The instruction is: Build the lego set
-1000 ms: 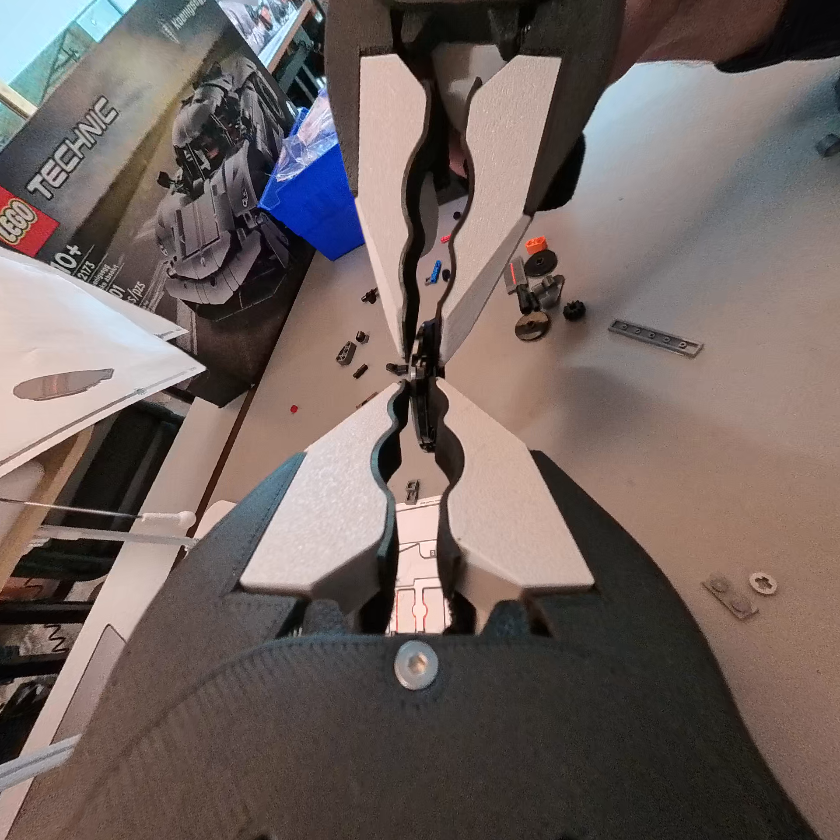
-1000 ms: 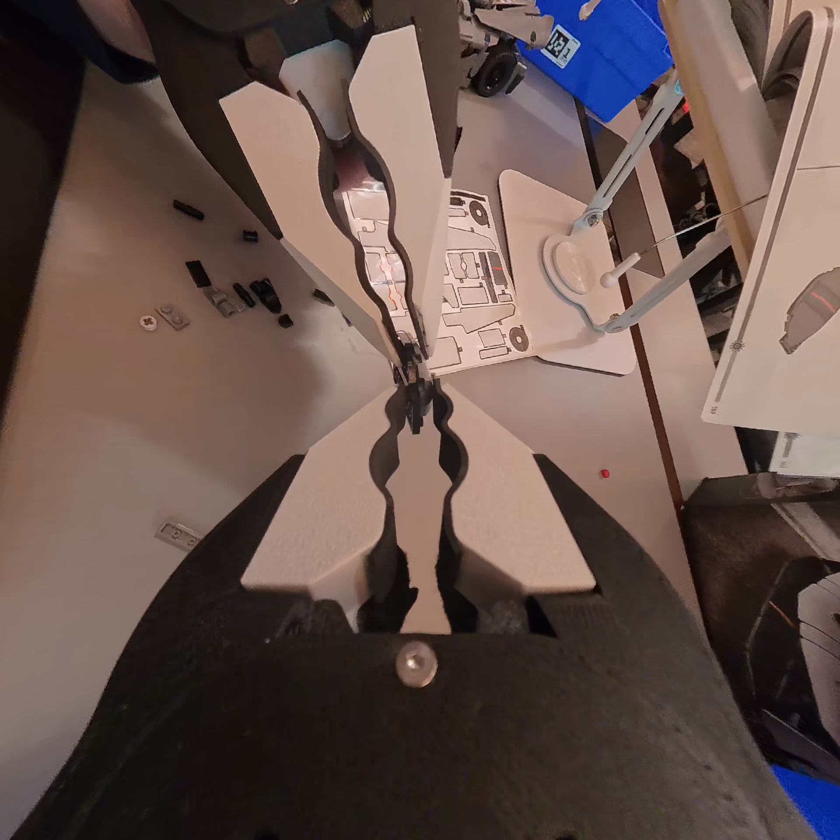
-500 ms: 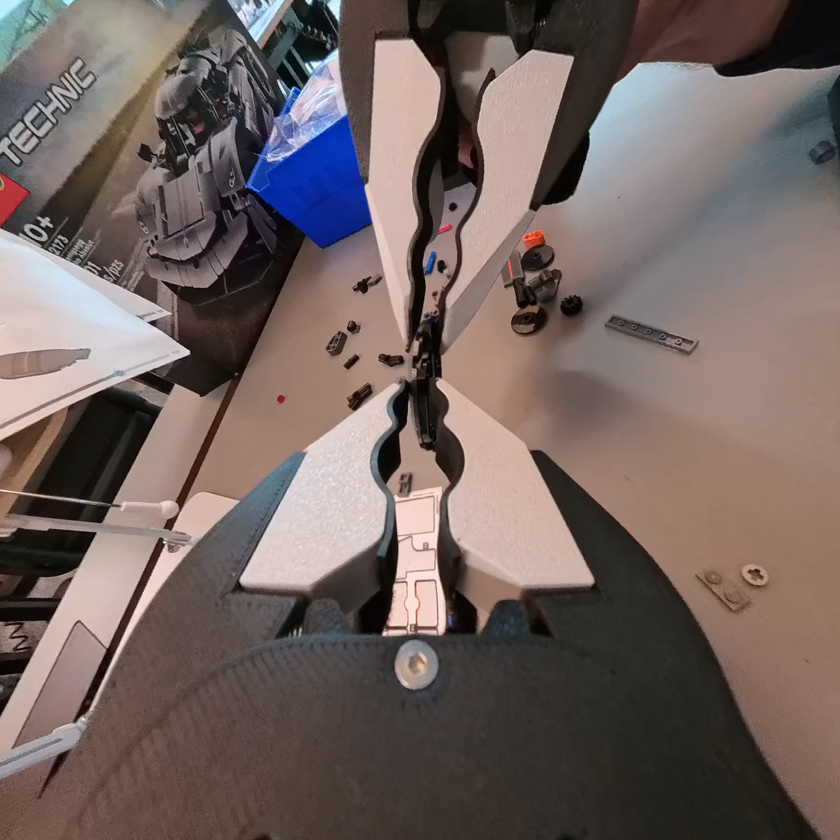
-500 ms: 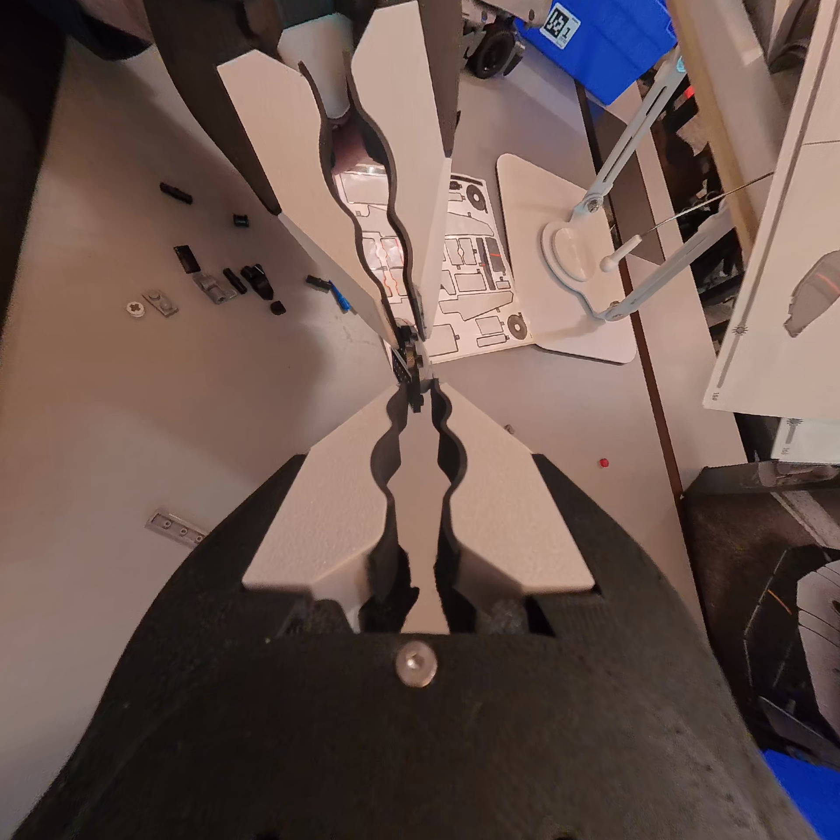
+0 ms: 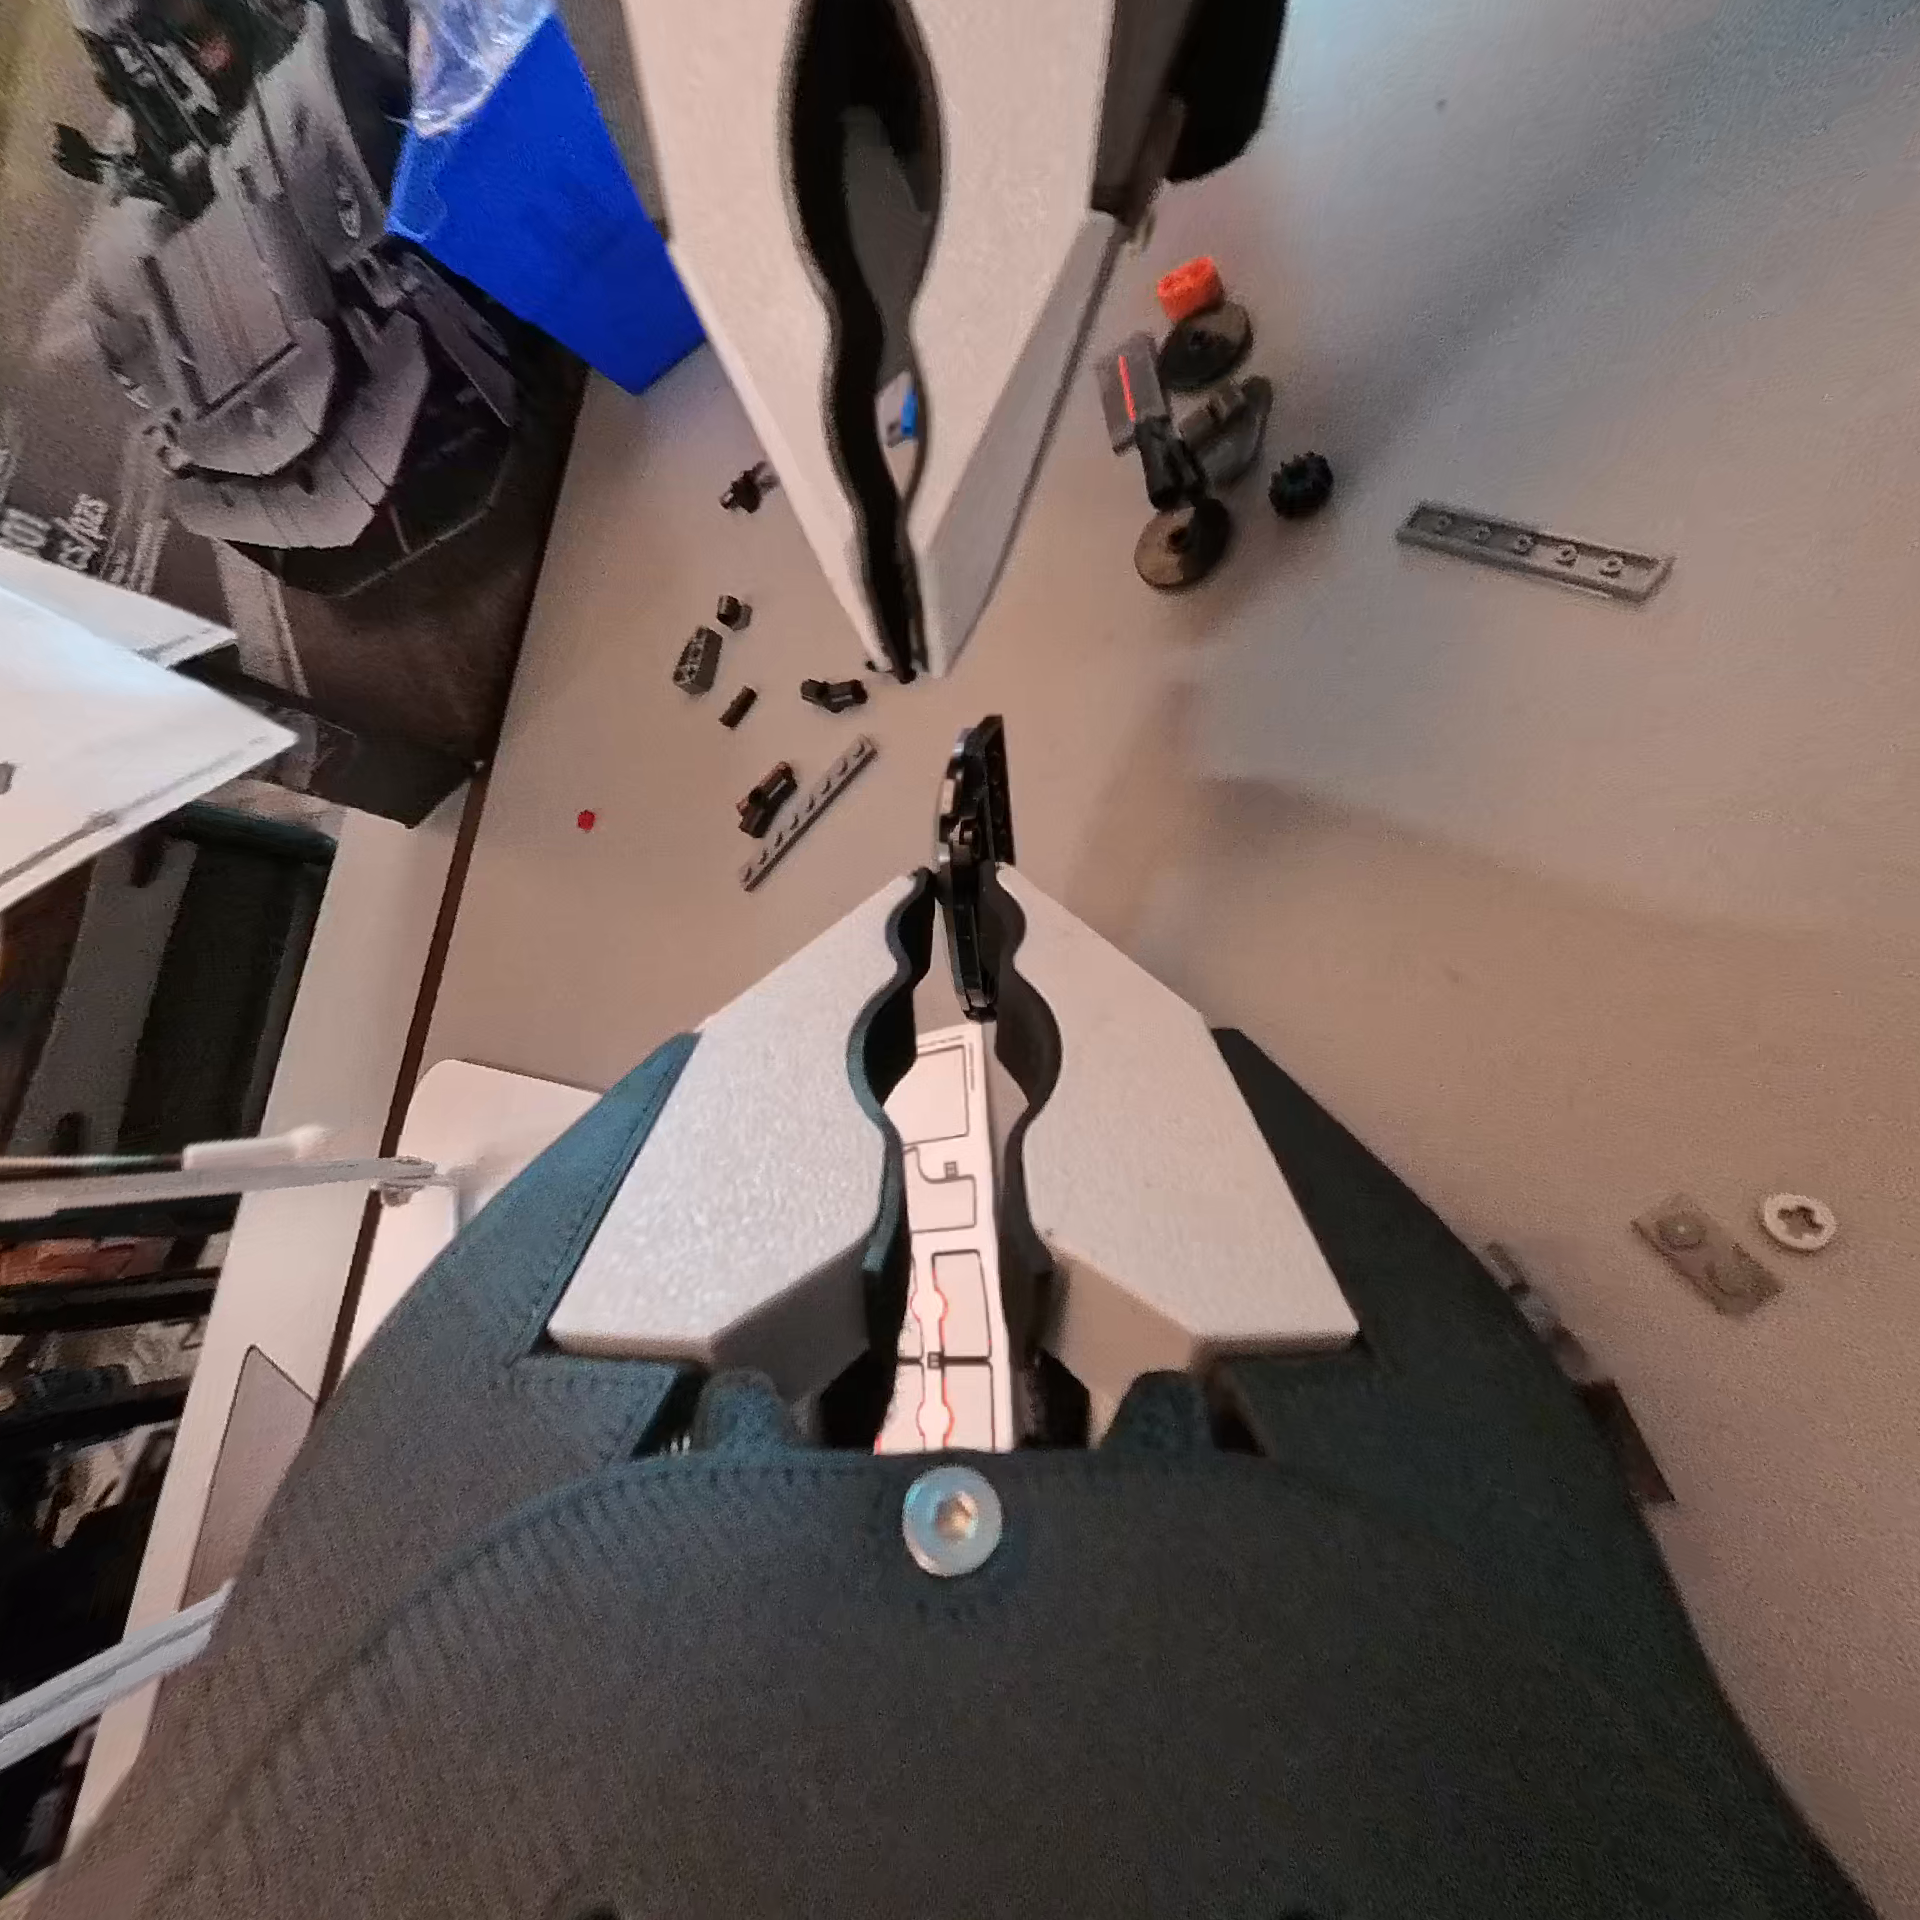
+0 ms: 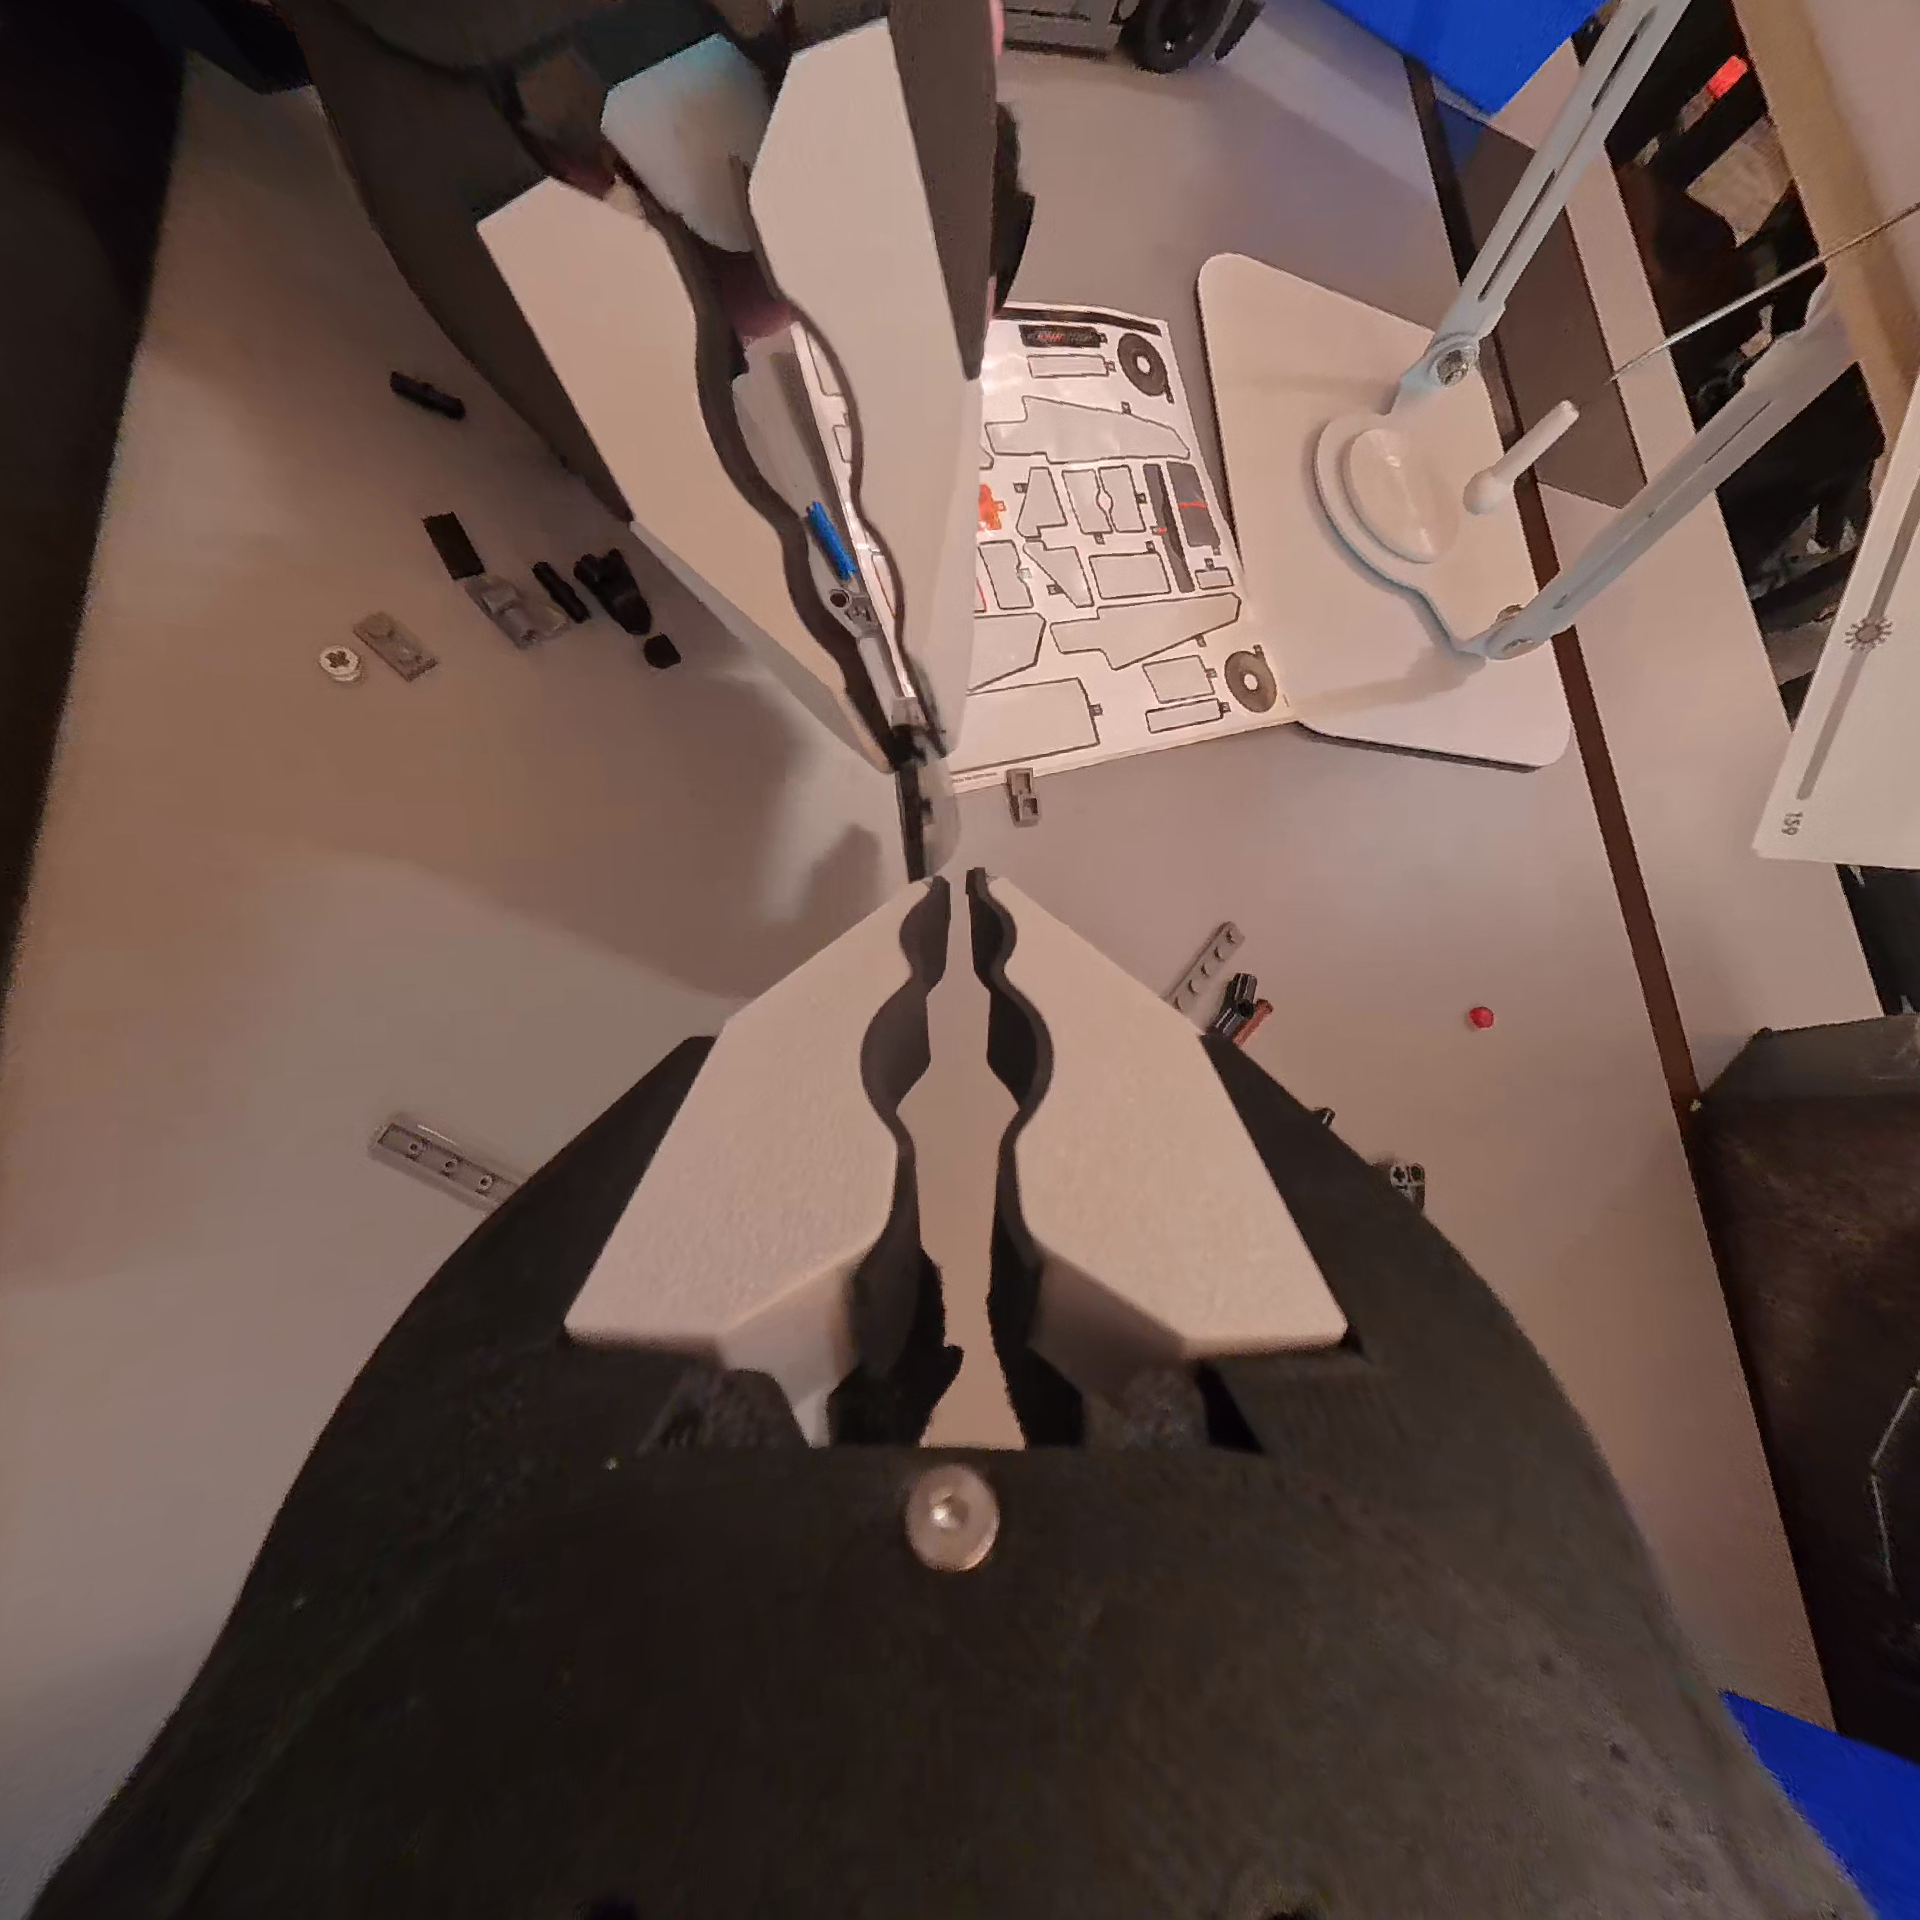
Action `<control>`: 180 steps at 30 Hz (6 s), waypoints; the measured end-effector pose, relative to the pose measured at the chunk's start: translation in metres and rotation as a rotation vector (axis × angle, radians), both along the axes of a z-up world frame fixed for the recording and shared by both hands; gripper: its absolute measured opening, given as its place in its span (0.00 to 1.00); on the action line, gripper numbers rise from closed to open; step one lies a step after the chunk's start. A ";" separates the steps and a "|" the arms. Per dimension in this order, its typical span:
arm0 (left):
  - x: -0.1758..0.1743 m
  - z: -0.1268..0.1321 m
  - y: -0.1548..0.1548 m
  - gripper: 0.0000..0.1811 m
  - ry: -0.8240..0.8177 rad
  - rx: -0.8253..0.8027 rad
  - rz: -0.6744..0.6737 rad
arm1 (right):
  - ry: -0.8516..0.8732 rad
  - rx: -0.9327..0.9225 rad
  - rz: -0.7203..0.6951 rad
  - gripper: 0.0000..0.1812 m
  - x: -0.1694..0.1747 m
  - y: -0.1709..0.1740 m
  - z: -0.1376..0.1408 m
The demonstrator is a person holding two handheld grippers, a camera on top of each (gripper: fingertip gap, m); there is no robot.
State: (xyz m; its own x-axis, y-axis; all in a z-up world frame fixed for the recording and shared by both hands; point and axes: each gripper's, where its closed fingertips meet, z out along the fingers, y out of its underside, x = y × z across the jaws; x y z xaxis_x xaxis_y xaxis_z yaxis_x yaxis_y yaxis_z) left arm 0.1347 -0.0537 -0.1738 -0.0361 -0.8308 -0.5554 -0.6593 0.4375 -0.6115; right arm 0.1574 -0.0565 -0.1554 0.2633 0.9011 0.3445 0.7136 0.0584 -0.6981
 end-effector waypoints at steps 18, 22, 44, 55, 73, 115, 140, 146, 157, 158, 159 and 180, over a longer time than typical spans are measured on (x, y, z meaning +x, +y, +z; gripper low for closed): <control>-0.007 -0.017 -0.022 0.14 0.076 -0.148 -0.107 | -0.002 -0.015 -0.016 0.01 0.005 0.002 -0.002; -0.016 -0.019 -0.013 0.13 0.081 -0.187 -0.081 | 0.003 -0.021 -0.001 0.01 0.002 0.000 -0.002; -0.013 -0.037 0.027 0.17 0.117 -0.160 0.107 | -0.161 -0.162 -0.146 0.06 -0.001 0.026 -0.064; -0.014 -0.025 0.033 0.19 0.044 -0.155 0.101 | -0.112 -0.209 -0.113 0.02 0.000 0.016 -0.053; -0.009 -0.021 -0.006 0.04 0.039 -0.265 -0.078 | 0.086 -0.469 0.014 0.01 -0.002 -0.022 -0.029; -0.015 -0.034 -0.028 0.08 0.066 -0.742 -0.090 | 0.179 -0.681 0.060 0.00 -0.017 -0.039 -0.029; -0.026 -0.051 -0.035 0.07 0.197 -0.700 -0.079 | -0.061 -0.450 0.068 0.21 -0.021 -0.035 -0.059; -0.022 -0.051 -0.041 0.06 0.200 -0.713 -0.097 | -0.083 -0.456 0.056 0.16 -0.023 -0.033 -0.067; -0.021 -0.049 -0.041 0.05 0.191 -0.688 -0.100 | -0.081 -0.403 0.066 0.06 -0.026 -0.027 -0.066; -0.021 -0.049 -0.040 0.04 0.186 -0.689 -0.098 | -0.081 -0.400 0.066 0.06 -0.026 -0.027 -0.066; -0.021 -0.048 -0.039 0.04 0.183 -0.684 -0.098 | -0.081 -0.398 0.064 0.06 -0.027 -0.026 -0.066; -0.002 -0.030 -0.035 0.01 0.065 -0.564 -0.112 | -0.098 -0.418 0.023 0.02 -0.024 -0.022 -0.071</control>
